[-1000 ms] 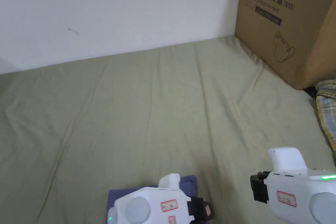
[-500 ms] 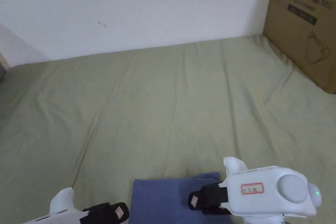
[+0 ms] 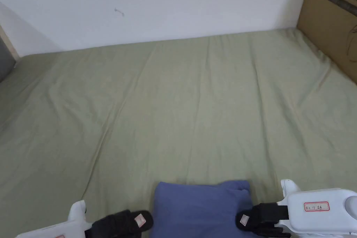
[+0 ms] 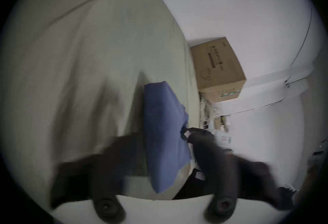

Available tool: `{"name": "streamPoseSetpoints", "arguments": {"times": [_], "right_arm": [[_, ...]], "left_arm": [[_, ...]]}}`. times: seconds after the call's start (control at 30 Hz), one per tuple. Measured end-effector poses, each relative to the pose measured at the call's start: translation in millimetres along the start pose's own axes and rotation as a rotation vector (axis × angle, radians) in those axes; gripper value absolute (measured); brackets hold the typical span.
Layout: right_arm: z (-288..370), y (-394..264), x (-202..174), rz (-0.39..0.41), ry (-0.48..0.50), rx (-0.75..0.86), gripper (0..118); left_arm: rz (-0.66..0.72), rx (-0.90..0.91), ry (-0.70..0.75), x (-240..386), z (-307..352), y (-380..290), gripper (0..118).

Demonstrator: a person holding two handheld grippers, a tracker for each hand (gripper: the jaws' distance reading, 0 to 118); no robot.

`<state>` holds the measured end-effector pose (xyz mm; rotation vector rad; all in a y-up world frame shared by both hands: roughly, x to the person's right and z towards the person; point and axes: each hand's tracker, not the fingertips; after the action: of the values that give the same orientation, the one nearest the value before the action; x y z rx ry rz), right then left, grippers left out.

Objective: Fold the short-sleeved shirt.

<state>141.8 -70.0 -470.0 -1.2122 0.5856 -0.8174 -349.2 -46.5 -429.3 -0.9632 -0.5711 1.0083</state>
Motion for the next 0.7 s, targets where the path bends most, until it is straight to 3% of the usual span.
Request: {"name": "streamPoseSetpoints", "arguments": {"times": [0.03, 0.07, 0.17, 0.23, 0.33, 0.43, 0.47, 0.5, 0.53, 0.57, 0.6, 0.63, 0.7], "right_arm": [[-1.2, -0.3, -1.2, 0.001, 0.001, 0.000, 0], [-1.5, 0.1, -2.3, 0.015, -0.003, -0.003, 0], [-2.3, 0.4, -4.3, 0.054, -0.015, -0.007, 0], [-2.5, -1.5, -0.1, 0.036, -0.002, 0.000, 0], [-2.0, -4.8, 6.6, -0.005, 0.026, 0.016, 0], [-1.6, -6.5, 8.0, -0.014, 0.029, 0.025, 0], [-1.6, -6.7, 9.4, -0.018, 0.035, 0.027, 0], [-1.7, -6.8, 10.1, -0.020, 0.037, 0.028, 0], [-1.7, -6.8, 10.7, -0.020, 0.038, 0.028, 0], [-1.0, -6.5, 9.0, -0.018, 0.040, 0.028, 0], [-0.9, -6.5, 8.7, -0.008, 0.034, 0.026, 0], [-0.5, -7.1, 6.1, 0.010, 0.019, 0.026, 0], [1.9, -7.0, -2.3, 0.032, -0.005, 0.031, 0]], "left_arm": [[0.004, -0.028, -0.026, -3.6, -8.2, 4.7, 97], [-0.006, -0.047, -0.035, -7.7, -15.7, 9.6, 118], [-0.016, -0.137, -0.101, -20.9, -47.7, 17.1, 118], [0.019, -0.232, -0.125, -27.8, -76.2, 15.7, 118], [0.089, -0.279, -0.282, -19.1, -110.9, 19.7, 118], [0.179, -0.359, -0.294, -18.8, -140.0, 16.0, 118], [0.156, -0.369, -0.294, -15.3, -143.2, 17.0, 112], [0.143, -0.369, -0.276, -13.7, -144.3, 16.8, 93], [0.120, -0.373, -0.212, -13.7, -141.4, 15.4, 35], [0.061, -0.371, -0.011, -18.3, -142.8, 13.5, 24], [0.033, -0.361, 0.082, -24.1, -141.1, 10.0, 24], [0.107, -0.322, -0.105, -20.7, -138.5, 8.1, 24], [-0.010, -0.312, -0.021, -10.5, -131.1, 8.2, 24]]}}
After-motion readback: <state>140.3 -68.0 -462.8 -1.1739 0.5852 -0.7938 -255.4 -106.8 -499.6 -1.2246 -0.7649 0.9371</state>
